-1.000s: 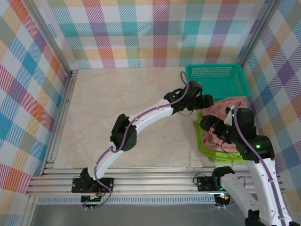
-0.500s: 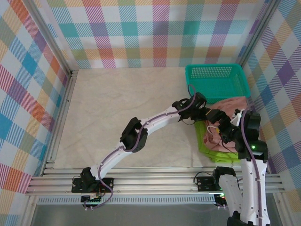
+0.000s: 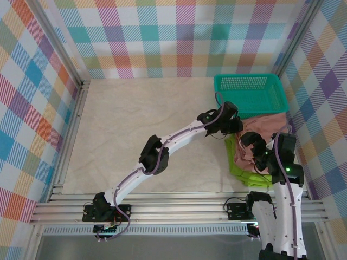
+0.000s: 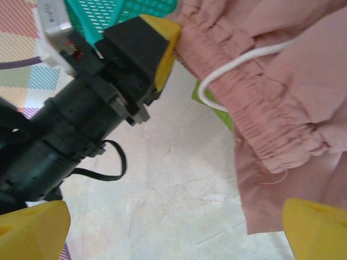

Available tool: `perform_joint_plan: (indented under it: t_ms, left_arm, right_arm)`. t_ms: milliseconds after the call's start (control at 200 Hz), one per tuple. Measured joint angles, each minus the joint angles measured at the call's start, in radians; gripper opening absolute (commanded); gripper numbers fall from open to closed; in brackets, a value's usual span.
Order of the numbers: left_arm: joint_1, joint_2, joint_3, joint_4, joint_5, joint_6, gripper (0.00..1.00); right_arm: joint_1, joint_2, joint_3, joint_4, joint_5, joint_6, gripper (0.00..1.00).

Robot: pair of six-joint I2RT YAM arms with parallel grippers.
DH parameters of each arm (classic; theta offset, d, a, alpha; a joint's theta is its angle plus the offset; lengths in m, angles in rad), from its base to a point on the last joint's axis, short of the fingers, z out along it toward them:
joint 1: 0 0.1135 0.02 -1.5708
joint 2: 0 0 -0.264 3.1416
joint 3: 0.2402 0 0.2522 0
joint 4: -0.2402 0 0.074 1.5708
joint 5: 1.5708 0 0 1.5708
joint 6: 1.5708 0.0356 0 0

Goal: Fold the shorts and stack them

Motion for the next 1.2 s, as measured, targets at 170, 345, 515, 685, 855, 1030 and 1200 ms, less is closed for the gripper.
perform_joint_plan:
  t_ms: [170,345,515,685,855,1030,1200]
  left_arm:
    - [0.006,0.019,0.004,-0.021,-0.034,0.032,0.59]
    - [0.016,-0.009,-0.018,-0.061,-0.074,0.089,0.87]
    - [0.037,-0.262,-0.3,-0.063,-0.144,0.145,1.0]
    - [0.095,-0.651,-0.665,0.007,-0.278,0.243,1.0]
    - [0.148,-1.078,-1.051,0.1,-0.491,0.413,1.0]
    - [0.277,-1.458,-1.427,0.179,-0.618,0.522,1.0]
    - [0.528,-1.667,-1.779,0.314,-0.676,0.571,1.0]
  right_arm:
    - [-0.032,0.024,-0.036,0.021,-0.035,0.0,1.0]
    - [-0.063,0.075,-0.049,0.079,-0.122,0.0,0.99]
    - [-0.076,0.1,-0.037,0.117,-0.169,-0.004,1.0]
    - [-0.076,0.103,0.003,0.18,-0.223,-0.036,0.99]
    - [-0.04,0.159,0.064,0.244,-0.178,-0.132,0.99]
    - [0.199,0.288,0.082,0.338,0.06,-0.274,0.99]
    - [0.318,0.377,-0.002,0.521,0.241,-0.423,0.99]
